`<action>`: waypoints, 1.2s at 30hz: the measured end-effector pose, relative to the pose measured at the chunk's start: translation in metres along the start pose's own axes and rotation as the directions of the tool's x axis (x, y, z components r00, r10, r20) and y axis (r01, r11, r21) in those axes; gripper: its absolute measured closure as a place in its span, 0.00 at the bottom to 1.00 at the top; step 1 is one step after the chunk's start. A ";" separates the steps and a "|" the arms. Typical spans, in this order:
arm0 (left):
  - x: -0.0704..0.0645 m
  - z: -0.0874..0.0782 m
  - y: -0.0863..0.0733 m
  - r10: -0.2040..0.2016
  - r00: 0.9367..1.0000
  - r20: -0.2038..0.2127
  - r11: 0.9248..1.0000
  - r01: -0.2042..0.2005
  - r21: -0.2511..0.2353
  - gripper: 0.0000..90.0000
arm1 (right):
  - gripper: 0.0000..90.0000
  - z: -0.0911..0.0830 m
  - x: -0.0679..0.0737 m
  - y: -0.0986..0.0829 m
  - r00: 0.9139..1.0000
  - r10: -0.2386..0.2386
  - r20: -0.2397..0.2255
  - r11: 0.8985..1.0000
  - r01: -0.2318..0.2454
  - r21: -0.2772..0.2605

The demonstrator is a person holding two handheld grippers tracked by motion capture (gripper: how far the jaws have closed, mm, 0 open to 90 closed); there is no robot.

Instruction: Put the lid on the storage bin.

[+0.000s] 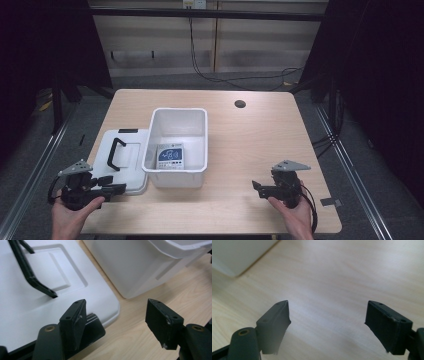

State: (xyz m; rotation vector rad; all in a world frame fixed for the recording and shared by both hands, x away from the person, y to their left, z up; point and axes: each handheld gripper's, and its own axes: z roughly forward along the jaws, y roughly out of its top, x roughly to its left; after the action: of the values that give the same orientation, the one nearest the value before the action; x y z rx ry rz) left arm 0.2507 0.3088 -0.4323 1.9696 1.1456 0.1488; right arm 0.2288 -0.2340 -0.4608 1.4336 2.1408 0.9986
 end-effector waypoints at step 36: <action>0.009 -0.017 0.060 -0.065 0.984 -0.164 0.984 0.090 0.154 0.44 | 0.34 -0.021 0.025 -0.003 0.999 0.020 -0.026 0.995 -0.023 -0.096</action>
State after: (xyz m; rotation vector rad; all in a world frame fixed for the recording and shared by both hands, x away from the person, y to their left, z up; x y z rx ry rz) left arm 0.2875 0.3115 -0.3817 2.0796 1.3728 0.1795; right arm 0.2029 -0.2190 -0.4468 1.4084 2.0689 1.1173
